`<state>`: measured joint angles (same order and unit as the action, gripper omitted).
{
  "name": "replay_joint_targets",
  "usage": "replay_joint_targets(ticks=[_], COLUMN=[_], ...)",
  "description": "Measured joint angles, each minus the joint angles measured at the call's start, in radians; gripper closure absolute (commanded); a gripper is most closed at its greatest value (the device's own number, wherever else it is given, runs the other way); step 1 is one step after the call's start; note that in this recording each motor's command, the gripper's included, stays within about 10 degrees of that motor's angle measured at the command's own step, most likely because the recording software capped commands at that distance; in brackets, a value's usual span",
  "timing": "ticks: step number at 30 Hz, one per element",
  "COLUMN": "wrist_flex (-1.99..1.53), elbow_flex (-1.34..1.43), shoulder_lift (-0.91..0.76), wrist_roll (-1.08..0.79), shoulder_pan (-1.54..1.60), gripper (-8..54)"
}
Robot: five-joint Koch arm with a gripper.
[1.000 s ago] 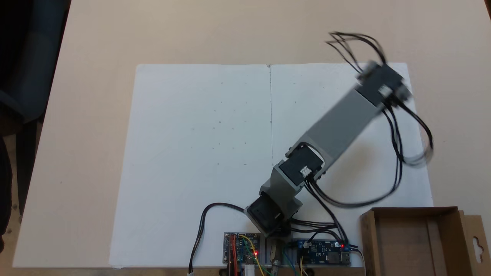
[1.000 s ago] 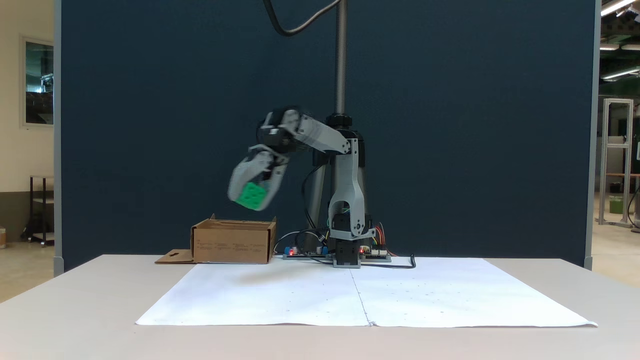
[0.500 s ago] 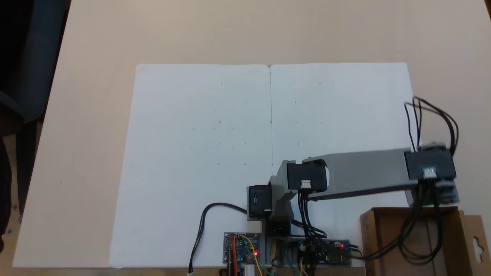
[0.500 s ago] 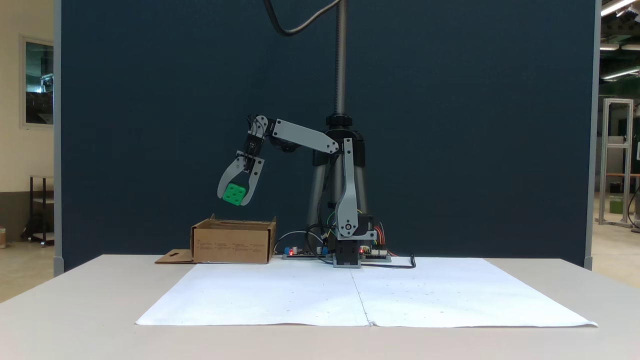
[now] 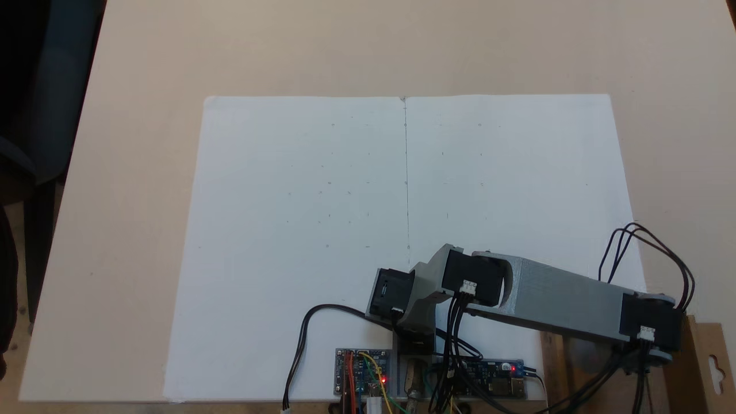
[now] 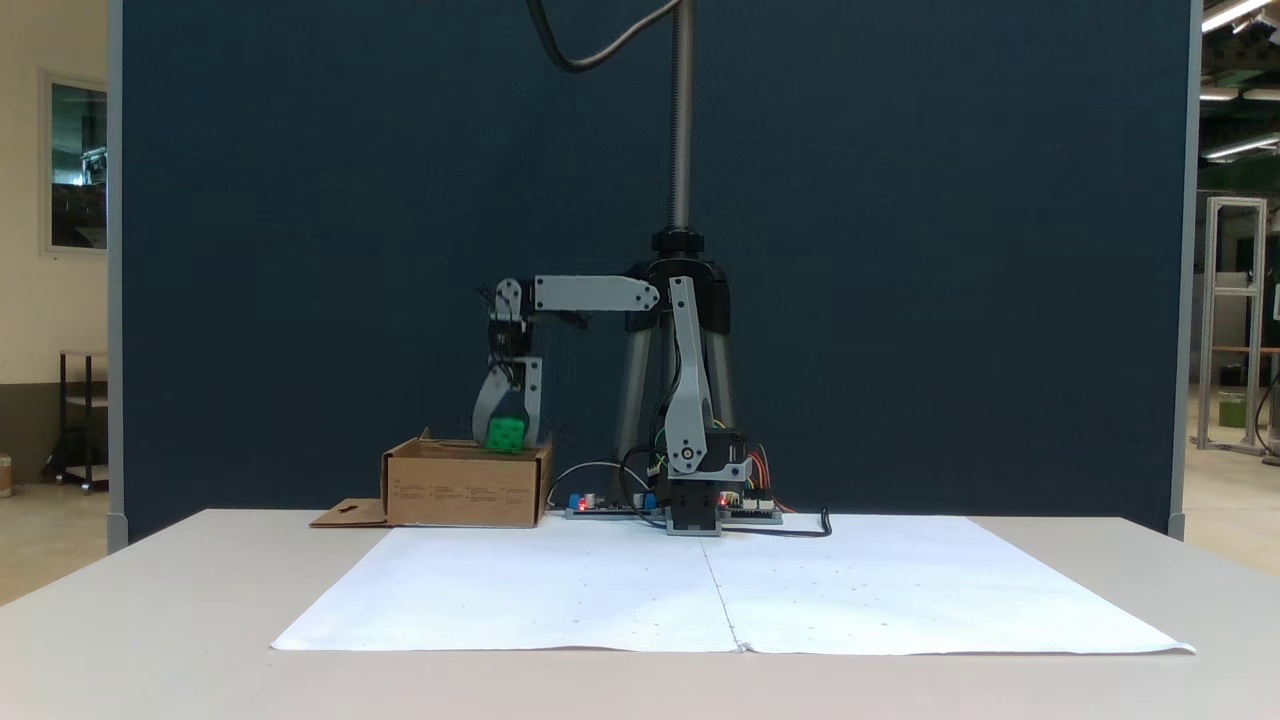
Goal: Grasp a green dice and put it in the bin.
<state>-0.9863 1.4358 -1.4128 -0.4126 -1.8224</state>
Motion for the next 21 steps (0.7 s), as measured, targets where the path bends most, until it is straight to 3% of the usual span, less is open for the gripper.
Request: replay_joint_targets(ticks=[2,4,6,17,21], wrist_flex=[0.052,0.101,0.146,0.227,0.337], elbow_flex=[0.018,0.018,0.023,0.034,0.012], shoulder_lift=[0.009,0.008,0.025,0.026,0.025], wrist_roll=[0.000,0.000,0.000,0.002,0.107], shoulder_pan=[0.000,0.000,0.000,0.011,0.072], gripper=[33.5,18.0,11.2,10.9,10.9])
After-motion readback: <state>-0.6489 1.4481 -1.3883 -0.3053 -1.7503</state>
